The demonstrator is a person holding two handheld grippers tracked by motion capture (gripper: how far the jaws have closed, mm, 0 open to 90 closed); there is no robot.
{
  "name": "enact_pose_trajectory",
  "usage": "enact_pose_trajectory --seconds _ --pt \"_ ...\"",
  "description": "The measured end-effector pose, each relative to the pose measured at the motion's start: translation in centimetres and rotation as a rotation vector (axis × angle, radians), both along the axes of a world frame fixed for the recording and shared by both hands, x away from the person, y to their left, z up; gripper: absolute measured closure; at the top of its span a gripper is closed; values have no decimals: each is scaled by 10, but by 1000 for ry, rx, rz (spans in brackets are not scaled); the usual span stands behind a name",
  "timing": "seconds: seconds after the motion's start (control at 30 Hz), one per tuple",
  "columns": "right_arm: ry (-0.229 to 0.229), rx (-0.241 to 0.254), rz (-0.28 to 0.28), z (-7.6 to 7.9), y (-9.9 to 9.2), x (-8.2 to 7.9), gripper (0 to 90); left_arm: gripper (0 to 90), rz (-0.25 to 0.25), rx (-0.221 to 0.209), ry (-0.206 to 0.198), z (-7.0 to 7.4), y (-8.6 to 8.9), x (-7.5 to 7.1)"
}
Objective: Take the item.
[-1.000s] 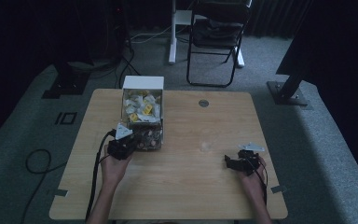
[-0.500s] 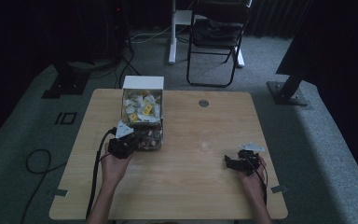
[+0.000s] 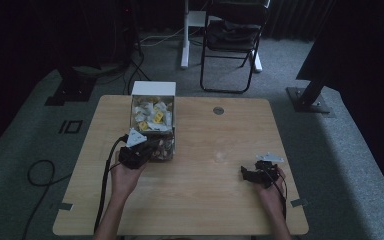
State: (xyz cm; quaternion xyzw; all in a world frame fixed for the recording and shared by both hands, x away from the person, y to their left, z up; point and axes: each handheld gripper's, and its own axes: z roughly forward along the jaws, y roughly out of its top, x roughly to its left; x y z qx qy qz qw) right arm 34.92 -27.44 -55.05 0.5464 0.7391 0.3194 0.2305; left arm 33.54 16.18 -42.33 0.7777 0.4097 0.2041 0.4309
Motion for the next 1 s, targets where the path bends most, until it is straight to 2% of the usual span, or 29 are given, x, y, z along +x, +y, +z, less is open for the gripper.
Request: enact_pose_trajectory --seconds 1.0 --pt "-2 -1 4 0 0 0 131 900 -58 -14 -13 11 -21 2"
